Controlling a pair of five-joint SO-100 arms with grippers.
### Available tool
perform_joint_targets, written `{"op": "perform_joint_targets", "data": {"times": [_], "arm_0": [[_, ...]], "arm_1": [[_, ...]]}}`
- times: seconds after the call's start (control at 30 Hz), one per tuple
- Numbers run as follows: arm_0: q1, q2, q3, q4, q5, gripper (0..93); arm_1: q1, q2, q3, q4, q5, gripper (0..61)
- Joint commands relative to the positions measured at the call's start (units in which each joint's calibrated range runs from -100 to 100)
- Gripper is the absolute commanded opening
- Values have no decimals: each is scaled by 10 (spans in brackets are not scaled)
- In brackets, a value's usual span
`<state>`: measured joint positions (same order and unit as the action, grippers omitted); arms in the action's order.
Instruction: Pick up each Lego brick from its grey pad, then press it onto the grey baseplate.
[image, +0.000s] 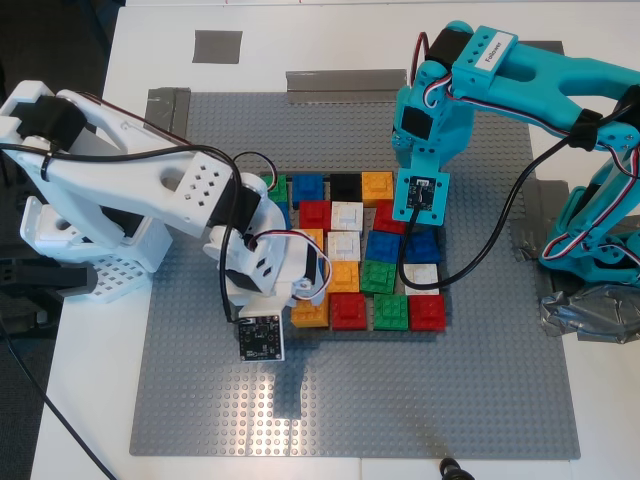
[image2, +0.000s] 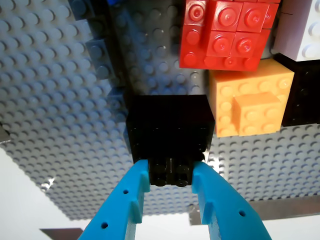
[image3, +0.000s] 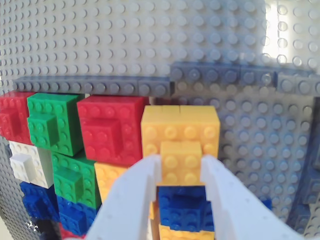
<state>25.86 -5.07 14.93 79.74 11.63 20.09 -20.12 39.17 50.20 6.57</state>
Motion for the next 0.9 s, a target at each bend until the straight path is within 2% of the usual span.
{"op": "perform_joint_targets", "data": {"times": [0.0,0.47,0.53,0.57,0.67,0.87], "arm_0": [[1,-2,-3,3,2,0],[1,-3,-3,10,-1,0],[-4,-3,-3,10,-1,0],[-6,-3,-3,11,-2,0],[-13,-6,-3,11,-2,0],[-22,-9,-3,21,-2,0]], "arm_1": [[-5,6,-21,-6,-1,2],[-13,22,-24,-9,5,8],[-10,22,-24,-9,6,109],[-8,22,-23,-9,6,131],[-3,20,-25,-9,8,161],[0,9,-35,-5,9,183]]}}
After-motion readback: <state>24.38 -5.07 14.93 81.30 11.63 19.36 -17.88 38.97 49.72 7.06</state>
